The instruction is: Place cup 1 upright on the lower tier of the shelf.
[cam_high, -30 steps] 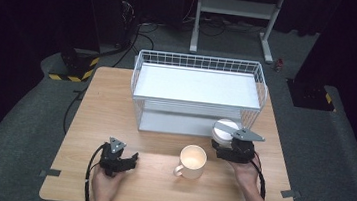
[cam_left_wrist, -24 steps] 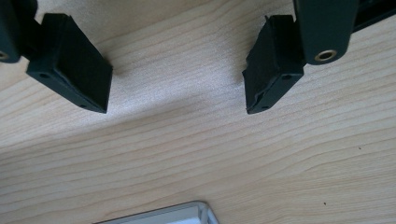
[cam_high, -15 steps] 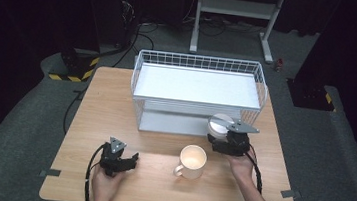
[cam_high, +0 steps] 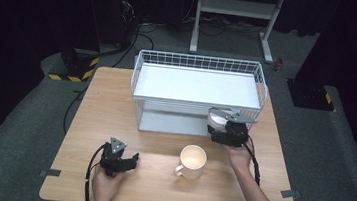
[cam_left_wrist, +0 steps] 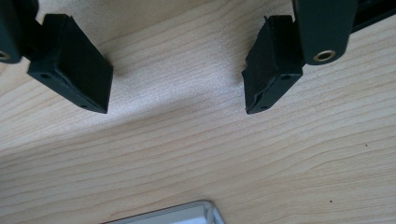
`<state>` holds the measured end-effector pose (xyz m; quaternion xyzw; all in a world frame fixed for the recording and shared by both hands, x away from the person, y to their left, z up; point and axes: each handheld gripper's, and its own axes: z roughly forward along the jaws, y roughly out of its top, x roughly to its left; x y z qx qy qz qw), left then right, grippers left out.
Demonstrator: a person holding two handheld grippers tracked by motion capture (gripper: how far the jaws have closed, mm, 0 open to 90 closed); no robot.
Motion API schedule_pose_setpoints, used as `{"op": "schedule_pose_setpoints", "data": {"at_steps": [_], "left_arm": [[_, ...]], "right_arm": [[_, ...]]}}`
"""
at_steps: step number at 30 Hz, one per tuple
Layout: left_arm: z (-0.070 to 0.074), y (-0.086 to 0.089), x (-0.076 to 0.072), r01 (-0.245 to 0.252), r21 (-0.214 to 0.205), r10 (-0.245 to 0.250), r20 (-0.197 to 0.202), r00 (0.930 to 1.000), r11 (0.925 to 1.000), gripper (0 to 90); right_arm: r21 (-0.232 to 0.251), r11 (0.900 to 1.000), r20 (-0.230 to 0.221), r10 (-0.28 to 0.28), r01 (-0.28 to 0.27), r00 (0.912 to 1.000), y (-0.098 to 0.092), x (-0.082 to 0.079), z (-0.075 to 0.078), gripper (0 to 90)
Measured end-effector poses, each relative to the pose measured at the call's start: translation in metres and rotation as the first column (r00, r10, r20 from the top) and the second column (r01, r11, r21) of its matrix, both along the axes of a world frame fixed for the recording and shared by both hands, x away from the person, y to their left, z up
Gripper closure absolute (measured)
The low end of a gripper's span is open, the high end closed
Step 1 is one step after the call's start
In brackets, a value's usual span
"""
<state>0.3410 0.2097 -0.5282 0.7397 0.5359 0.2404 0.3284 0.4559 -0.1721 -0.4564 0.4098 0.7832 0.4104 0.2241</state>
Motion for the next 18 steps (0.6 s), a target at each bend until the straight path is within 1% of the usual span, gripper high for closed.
{"op": "schedule_pose_setpoints", "data": {"at_steps": [1, 2, 3, 5, 7, 9, 10, 11, 12, 13, 14, 16, 18], "left_arm": [[0.0, 0.0, 0.0, 0.0, 0.0, 0.0, 0.0, 1.0, 1.0, 24.3], [0.0, 0.0, 0.0, -0.003, -0.004, 0.003, 0.002, 1.0, 1.0, 24.3], [0.0, 0.0, 0.0, -0.001, -0.002, 0.001, 0.003, 1.0, 1.0, 24.3], [0.0, 0.0, 0.001, -0.003, -0.004, 0.003, 0.004, 1.0, 1.0, 24.2], [0.0, 0.0, 0.001, -0.002, -0.003, 0.002, 0.003, 1.0, 1.0, 24.3], [0.0, 0.0, 0.001, -0.002, -0.004, 0.002, 0.005, 1.0, 1.0, 24.2], [0.0, 0.0, 0.001, -0.002, -0.004, 0.002, 0.005, 1.0, 1.0, 24.3], [0.0, 0.0, 0.001, 0.002, -0.004, -0.002, 0.003, 1.0, 1.0, 24.3], [0.0, 0.0, 0.001, 0.001, -0.004, -0.001, 0.005, 1.0, 1.0, 24.2], [0.0, 0.0, 0.001, 0.001, -0.004, -0.001, 0.005, 1.0, 1.0, 24.2], [0.0, 0.0, 0.001, 0.002, -0.003, -0.002, 0.006, 1.0, 1.0, 24.2], [0.0, 0.0, 0.002, 0.002, -0.003, -0.002, 0.006, 1.0, 1.0, 24.2], [0.0, 0.0, 0.001, 0.001, -0.004, -0.001, 0.005, 1.0, 1.0, 24.3]], "right_arm": [[-0.011, 0.9999, -0.002, -0.006, 0.006, 1.0, 0.002, 0.0, -0.002, 18.7], [-0.011, 0.9999, -0.004, -0.007, 0.007, 1.0, 0.003, 0.001, -0.004, 18.7], [-0.019, 0.9998, 0.0, -0.001, 0.001, 1.0, 0.004, 0.004, -0.005, 18.8], [-0.03, 0.9995, -0.002, -0.007, 0.007, 1.0, 0.006, 0.008, -0.008, 18.7], [-0.029, 0.9995, -0.003, -0.012, 0.012, 0.9999, 0.008, 0.011, -0.01, 18.7], [-0.014, 0.9998, -0.012, -0.015, 0.015, 0.9998, 0.01, 0.015, -0.013, 18.8], [-0.014, 0.9998, -0.012, -0.015, 0.015, 0.9998, 0.01, 0.015, -0.013, 18.8], [-0.022, 0.9993, -0.023, -0.03, 0.03, 0.9993, 0.011, 0.019, -0.017, 18.8], [-0.025, 0.9991, -0.033, -0.034, 0.033, 0.9989, 0.011, 0.023, -0.019, 18.7], [-0.014, 0.9992, -0.034, -0.037, 0.037, 0.9987, 0.011, 0.024, -0.019, 18.7], [-0.016, 0.9988, -0.039, -0.046, 0.046, 0.9982, 0.011, 0.026, -0.019, 18.8], [-0.028, 0.9985, -0.028, -0.048, 0.047, 0.9984, 0.011, 0.029, -0.018, 18.7], [-0.03, 0.9988, -0.019, -0.039, 0.039, 0.999, 0.011, 0.03, -0.02, 18.7]]}}
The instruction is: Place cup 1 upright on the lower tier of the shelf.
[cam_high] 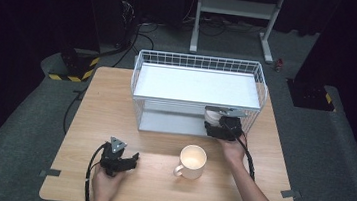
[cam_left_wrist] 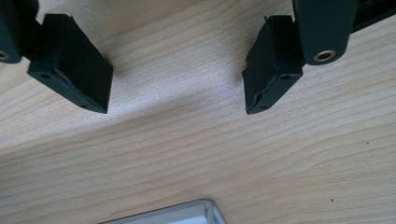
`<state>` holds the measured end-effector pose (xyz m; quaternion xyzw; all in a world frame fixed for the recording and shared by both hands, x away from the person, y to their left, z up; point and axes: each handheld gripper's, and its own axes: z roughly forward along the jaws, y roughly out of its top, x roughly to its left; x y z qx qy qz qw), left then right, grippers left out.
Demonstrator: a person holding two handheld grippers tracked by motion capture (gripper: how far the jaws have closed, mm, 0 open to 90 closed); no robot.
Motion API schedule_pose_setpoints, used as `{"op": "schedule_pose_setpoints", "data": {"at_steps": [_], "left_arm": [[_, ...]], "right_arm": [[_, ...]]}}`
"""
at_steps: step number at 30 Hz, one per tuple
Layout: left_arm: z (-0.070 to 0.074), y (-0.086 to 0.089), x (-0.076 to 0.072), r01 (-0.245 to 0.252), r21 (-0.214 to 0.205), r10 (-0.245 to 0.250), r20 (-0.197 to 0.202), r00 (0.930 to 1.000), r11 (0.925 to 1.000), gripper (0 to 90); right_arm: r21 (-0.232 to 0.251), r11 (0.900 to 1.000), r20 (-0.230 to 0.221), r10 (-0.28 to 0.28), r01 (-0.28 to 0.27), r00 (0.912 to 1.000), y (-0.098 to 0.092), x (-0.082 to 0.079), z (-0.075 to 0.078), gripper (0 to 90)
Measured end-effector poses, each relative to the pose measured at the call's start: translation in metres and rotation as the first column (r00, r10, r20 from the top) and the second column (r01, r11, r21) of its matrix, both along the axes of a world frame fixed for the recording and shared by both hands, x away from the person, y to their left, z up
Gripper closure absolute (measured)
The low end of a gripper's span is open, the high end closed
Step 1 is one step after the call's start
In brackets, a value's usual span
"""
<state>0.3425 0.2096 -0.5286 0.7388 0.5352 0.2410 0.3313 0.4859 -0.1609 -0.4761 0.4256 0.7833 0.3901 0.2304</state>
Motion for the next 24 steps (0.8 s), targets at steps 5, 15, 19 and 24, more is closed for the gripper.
{"op": "schedule_pose_setpoints", "data": {"at_steps": [5, 15, 19, 24], "left_arm": [[0.0004, 0.0001, 0.0005, 0.002, 0.006, -0.002, -0.005, 1.0, 1.0, 24.3], [0.0003, 0.0, 0.0022, -0.008, 0.0, 0.008, -0.004, 1.0, 1.0, 24.6], [0.0004, 0.0001, 0.0022, -0.008, 0.0, 0.008, -0.005, 1.0, 1.0, 24.6], [0.0003, 0.0003, 0.0023, -0.009, 0.0, 0.009, -0.003, 1.0, 1.0, 25.0]], "right_arm": [[-0.036, 0.9993, 0.026, 0.007, -0.006, 0.9996, -0.0025, 0.0041, -0.0052, 17.5], [-0.033, 0.9987, 0.031, -0.037, 0.038, 0.9988, 0.0005, 0.0065, -0.0063, 17.7], [-0.03, 0.9985, 0.017, -0.046, 0.046, 0.9988, 0.0005, 0.0043, -0.0046, 17.6], [0.004, 0.9974, -0.008, -0.072, 0.072, 0.9973, -0.0019, 0.0054, -0.0067, 12.4]]}}
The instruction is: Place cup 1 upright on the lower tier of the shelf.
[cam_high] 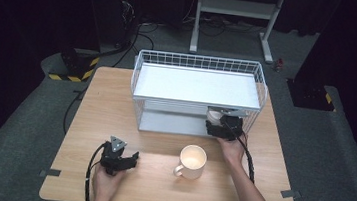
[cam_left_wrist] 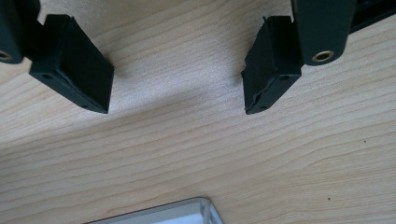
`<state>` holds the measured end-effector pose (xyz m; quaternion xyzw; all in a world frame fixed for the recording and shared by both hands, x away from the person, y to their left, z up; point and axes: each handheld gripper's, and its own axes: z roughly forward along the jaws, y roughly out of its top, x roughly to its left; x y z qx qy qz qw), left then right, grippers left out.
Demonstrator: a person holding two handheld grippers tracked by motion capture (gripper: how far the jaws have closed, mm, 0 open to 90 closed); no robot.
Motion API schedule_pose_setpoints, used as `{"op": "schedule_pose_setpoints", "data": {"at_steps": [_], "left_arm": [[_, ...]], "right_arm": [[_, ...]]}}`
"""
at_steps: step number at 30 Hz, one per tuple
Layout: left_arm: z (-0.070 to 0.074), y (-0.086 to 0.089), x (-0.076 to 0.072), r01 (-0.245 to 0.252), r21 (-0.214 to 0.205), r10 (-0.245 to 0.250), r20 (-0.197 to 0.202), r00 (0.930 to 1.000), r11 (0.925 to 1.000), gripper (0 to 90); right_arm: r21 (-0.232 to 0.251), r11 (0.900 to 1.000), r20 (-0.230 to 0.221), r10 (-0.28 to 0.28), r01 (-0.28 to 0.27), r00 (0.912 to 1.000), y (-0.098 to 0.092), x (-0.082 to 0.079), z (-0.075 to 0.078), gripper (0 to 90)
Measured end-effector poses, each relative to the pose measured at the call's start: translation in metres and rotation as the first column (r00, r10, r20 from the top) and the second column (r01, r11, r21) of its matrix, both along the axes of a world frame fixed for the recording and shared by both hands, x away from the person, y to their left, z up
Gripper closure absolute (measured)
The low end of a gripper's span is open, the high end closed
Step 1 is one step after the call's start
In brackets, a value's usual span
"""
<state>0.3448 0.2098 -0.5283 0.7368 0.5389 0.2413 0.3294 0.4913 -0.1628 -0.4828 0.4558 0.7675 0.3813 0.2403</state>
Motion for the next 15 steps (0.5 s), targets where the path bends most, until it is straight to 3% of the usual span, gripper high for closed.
{"op": "schedule_pose_setpoints", "data": {"at_steps": [15], "left_arm": [[0.0, 0.0, -0.0001, 0.0, 0.0, 0.0, 0.0, 1.0, 1.0, 25.0]], "right_arm": [[0.003, 1.0, -0.001, -0.006, 0.006, 1.0, -0.0056, -0.008, -0.0007, 9.8]]}}
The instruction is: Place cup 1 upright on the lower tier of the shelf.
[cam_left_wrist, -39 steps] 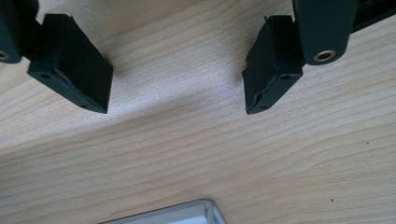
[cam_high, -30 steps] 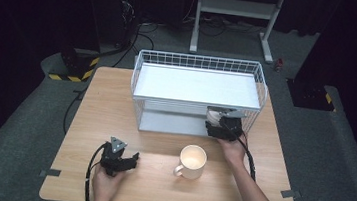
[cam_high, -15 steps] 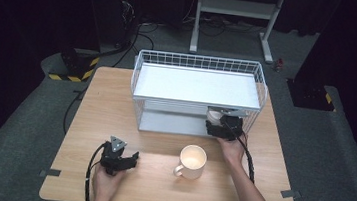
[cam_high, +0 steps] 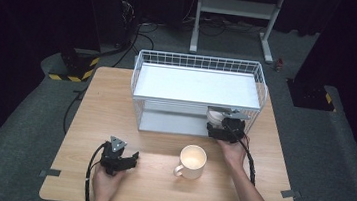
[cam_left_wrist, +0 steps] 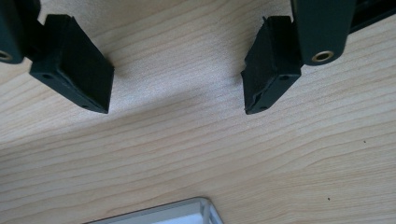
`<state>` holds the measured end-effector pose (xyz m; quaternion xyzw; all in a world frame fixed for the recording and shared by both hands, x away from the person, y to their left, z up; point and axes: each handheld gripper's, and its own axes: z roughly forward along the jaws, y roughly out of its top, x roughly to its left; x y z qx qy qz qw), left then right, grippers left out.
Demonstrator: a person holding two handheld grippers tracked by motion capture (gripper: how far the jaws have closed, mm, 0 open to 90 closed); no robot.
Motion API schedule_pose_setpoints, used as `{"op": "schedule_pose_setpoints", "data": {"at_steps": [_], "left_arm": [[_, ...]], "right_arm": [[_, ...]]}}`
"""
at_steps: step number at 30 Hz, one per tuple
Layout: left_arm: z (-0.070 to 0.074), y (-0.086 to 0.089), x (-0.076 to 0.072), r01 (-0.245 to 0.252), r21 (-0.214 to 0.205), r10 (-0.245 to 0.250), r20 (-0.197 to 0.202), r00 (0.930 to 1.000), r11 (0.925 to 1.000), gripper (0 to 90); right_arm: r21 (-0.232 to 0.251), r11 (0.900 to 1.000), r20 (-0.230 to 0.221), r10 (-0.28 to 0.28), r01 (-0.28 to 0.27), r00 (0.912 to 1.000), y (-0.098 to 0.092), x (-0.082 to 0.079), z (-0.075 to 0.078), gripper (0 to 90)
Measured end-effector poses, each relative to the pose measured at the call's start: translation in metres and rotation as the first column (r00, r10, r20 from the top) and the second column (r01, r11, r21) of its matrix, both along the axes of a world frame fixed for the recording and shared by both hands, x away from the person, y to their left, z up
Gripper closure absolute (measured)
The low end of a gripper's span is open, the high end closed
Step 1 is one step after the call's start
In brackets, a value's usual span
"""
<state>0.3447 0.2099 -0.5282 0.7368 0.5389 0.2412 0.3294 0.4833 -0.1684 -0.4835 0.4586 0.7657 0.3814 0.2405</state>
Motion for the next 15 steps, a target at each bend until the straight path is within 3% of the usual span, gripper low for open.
{"op": "schedule_pose_setpoints", "data": {"at_steps": [5, 15], "left_arm": [[-0.0001, -0.0003, -0.0001, -0.001, -0.001, 0.001, 0.0, 1.0, 1.0, 25.0], [0.0, -0.0001, -0.0008, 0.001, 0.003, -0.001, 0.0, 1.0, 1.0, 25.0]], "right_arm": [[0.009, 0.9999, 0.01, 0.006, -0.006, 0.9999, -0.0026, -0.0044, 0.0035, 9.8], [0.012, 0.9999, -0.011, -0.003, 0.003, 0.9999, -0.0074, -0.0097, 0.0042, 9.8]]}}
